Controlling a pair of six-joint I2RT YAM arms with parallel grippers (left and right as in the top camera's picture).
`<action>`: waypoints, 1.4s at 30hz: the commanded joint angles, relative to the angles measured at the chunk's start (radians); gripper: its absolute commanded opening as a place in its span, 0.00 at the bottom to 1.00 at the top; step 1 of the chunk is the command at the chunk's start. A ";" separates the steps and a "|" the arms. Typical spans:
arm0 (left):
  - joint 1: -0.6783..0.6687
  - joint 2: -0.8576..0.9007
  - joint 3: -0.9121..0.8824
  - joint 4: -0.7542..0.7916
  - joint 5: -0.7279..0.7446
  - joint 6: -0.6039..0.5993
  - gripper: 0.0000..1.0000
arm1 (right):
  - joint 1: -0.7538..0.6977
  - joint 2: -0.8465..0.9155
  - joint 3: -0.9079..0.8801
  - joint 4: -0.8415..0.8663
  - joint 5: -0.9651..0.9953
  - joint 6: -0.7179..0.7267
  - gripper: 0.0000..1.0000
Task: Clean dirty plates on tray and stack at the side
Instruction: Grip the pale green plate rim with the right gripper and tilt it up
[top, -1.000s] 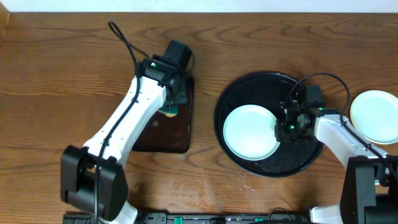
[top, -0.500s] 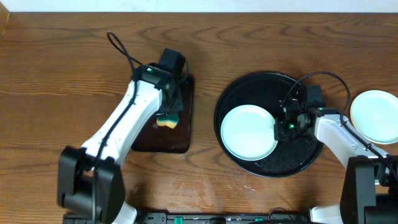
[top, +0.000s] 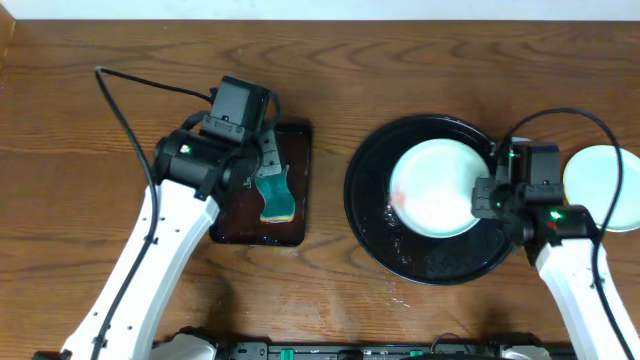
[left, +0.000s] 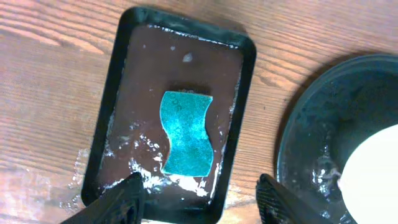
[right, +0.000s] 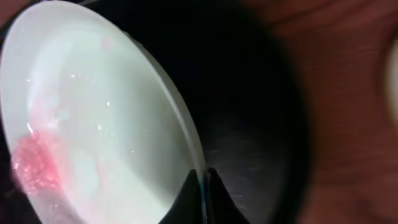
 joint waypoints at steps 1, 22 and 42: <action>0.003 -0.018 0.018 -0.006 -0.002 0.005 0.62 | 0.010 -0.075 0.005 -0.001 0.162 0.022 0.01; 0.003 -0.016 0.016 -0.048 -0.002 0.005 0.82 | 0.612 -0.180 0.004 0.013 0.887 -0.080 0.01; 0.003 -0.016 0.016 -0.048 -0.002 0.005 0.82 | 0.851 -0.176 0.004 0.078 1.079 -0.302 0.01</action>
